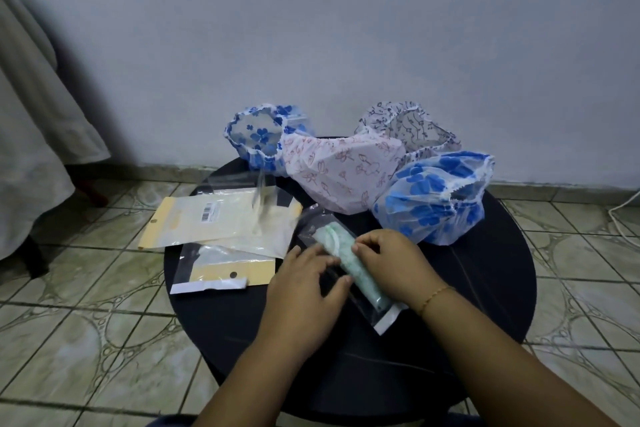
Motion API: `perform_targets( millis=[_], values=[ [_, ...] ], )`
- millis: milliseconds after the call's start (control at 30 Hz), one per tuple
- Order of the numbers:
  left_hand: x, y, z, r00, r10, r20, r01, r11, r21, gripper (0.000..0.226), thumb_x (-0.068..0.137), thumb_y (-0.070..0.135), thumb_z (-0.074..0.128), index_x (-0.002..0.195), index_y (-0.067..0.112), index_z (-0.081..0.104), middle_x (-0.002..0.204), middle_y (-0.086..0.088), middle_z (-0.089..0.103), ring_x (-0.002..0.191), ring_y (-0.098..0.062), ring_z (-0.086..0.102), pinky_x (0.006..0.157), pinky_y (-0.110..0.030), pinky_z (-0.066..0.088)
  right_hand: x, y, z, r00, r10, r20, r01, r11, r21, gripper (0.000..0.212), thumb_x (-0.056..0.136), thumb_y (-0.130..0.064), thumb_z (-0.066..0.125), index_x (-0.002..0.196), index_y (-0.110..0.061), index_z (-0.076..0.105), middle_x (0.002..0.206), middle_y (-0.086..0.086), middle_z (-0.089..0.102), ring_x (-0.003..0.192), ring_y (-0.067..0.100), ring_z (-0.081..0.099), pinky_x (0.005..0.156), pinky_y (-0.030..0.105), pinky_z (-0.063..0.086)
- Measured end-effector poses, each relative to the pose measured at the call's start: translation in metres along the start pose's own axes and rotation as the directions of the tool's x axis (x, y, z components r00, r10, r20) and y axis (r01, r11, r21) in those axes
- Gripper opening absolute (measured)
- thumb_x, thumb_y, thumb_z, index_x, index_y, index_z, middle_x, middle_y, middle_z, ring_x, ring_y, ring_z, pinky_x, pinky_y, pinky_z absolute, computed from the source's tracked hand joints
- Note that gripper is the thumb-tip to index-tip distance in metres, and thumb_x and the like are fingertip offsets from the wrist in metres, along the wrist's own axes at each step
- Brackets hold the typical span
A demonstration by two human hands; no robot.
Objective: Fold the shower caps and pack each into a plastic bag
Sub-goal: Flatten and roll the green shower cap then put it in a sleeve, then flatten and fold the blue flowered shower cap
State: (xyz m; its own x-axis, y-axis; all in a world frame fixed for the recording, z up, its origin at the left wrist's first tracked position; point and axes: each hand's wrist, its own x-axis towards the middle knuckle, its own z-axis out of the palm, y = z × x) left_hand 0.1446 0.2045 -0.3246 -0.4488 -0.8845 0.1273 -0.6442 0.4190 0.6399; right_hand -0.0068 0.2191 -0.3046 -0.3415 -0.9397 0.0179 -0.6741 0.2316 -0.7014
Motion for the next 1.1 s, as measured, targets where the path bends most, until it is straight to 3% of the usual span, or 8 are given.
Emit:
perform_targets(
  millis=[167, 267, 367, 533, 667, 800, 967, 1100],
  values=[
    [0.001, -0.002, 0.01, 0.995, -0.005, 0.095, -0.018, 0.972, 0.235, 0.055, 0.089, 0.061, 0.04, 0.14, 0.043, 0.032, 0.156, 0.015, 0.013, 0.143, -0.012, 0.001, 0.112, -0.033, 0.012, 0.002, -0.003, -0.002, 0.982, -0.144, -0.119, 0.125, 0.98, -0.154, 0.023, 0.092, -0.023, 0.052, 0.106, -0.013, 0.067, 0.105, 0.001, 0.065, 0.098, 0.016, 0.059, 0.086, 0.028, 0.046],
    [0.003, -0.003, 0.016, 0.999, 0.04, -0.01, -0.036, 0.967, 0.253, 0.064, 0.082, 0.071, 0.032, 0.14, 0.043, 0.03, 0.154, 0.014, 0.013, 0.139, -0.01, 0.008, 0.11, -0.031, 0.016, -0.008, -0.008, -0.009, 0.739, -0.44, -0.51, 0.288, 0.891, -0.351, 0.02, 0.083, -0.022, 0.055, 0.093, -0.016, 0.07, 0.092, 0.003, 0.061, 0.092, 0.021, 0.052, 0.079, 0.041, 0.048],
    [0.006, 0.001, 0.022, 0.996, 0.076, -0.047, -0.062, 0.964, 0.258, 0.078, 0.07, 0.076, 0.015, 0.141, 0.044, 0.027, 0.154, 0.013, 0.009, 0.139, -0.008, 0.007, 0.109, -0.032, 0.018, -0.011, -0.003, -0.014, 0.55, -0.414, -0.725, 0.157, 0.904, -0.397, 0.029, 0.074, -0.025, 0.061, 0.103, -0.023, 0.06, 0.118, 0.006, 0.046, 0.114, 0.025, 0.037, 0.089, 0.048, 0.035],
    [0.006, 0.01, 0.038, 0.996, 0.063, 0.069, -0.081, 0.95, 0.302, 0.08, 0.071, 0.079, 0.009, 0.145, 0.046, 0.014, 0.157, 0.013, -0.006, 0.143, -0.01, -0.004, 0.112, -0.038, 0.012, -0.009, 0.016, -0.036, 0.72, 0.043, -0.692, -0.142, 0.986, -0.086, 0.08, 0.074, -0.046, 0.071, 0.138, -0.034, 0.024, 0.15, 0.005, 0.026, 0.139, 0.022, 0.018, 0.105, 0.049, 0.014],
    [0.001, 0.022, 0.044, 0.997, 0.042, 0.059, -0.059, 0.944, 0.324, 0.088, 0.065, 0.078, -0.001, 0.144, 0.044, 0.016, 0.158, 0.011, 0.001, 0.142, -0.01, 0.006, 0.11, -0.036, 0.015, -0.01, 0.031, -0.052, 0.76, 0.18, -0.624, -0.177, 0.982, 0.067, 0.062, 0.082, -0.031, 0.065, 0.136, -0.033, 0.033, 0.106, -0.011, 0.059, 0.116, 0.015, 0.045, 0.108, 0.048, 0.015],
    [-0.01, 0.036, 0.049, 0.996, 0.058, 0.072, -0.08, 0.935, 0.346, 0.089, 0.063, 0.076, -0.005, 0.143, 0.044, 0.018, 0.158, 0.01, 0.003, 0.141, -0.01, 0.01, 0.109, -0.034, 0.017, -0.017, 0.042, -0.07, 0.734, 0.124, -0.668, -0.147, 0.989, 0.022, 0.035, 0.085, -0.019, 0.058, 0.118, -0.03, 0.053, 0.074, -0.014, 0.051, 0.102, 0.015, 0.052, 0.105, 0.047, 0.021],
    [-0.019, 0.06, 0.062, 0.984, 0.121, 0.132, -0.158, 0.935, 0.319, 0.087, 0.066, 0.078, 0.0, 0.141, 0.041, 0.024, 0.158, 0.009, 0.005, 0.141, -0.008, 0.012, 0.107, -0.031, 0.019, -0.035, 0.056, -0.099, 0.621, 0.033, -0.783, 0.046, 0.996, 0.078, 0.03, 0.084, 0.0, 0.049, 0.109, -0.014, 0.058, 0.1, -0.001, 0.046, 0.091, 0.024, 0.054, 0.095, 0.051, 0.04],
    [-0.005, 0.08, 0.076, 0.956, 0.192, 0.221, -0.251, 0.928, 0.277, 0.096, 0.062, 0.09, 0.012, 0.134, 0.031, 0.035, 0.157, 0.006, 0.011, 0.141, -0.008, 0.016, 0.106, -0.031, 0.022, -0.05, 0.064, -0.122, 0.486, -0.029, -0.873, 0.123, 0.992, 0.035, 0.03, 0.085, 0.008, 0.041, 0.106, -0.003, 0.057, 0.115, 0.022, 0.045, 0.085, 0.02, 0.05, 0.077, 0.007, 0.036]
  ],
)
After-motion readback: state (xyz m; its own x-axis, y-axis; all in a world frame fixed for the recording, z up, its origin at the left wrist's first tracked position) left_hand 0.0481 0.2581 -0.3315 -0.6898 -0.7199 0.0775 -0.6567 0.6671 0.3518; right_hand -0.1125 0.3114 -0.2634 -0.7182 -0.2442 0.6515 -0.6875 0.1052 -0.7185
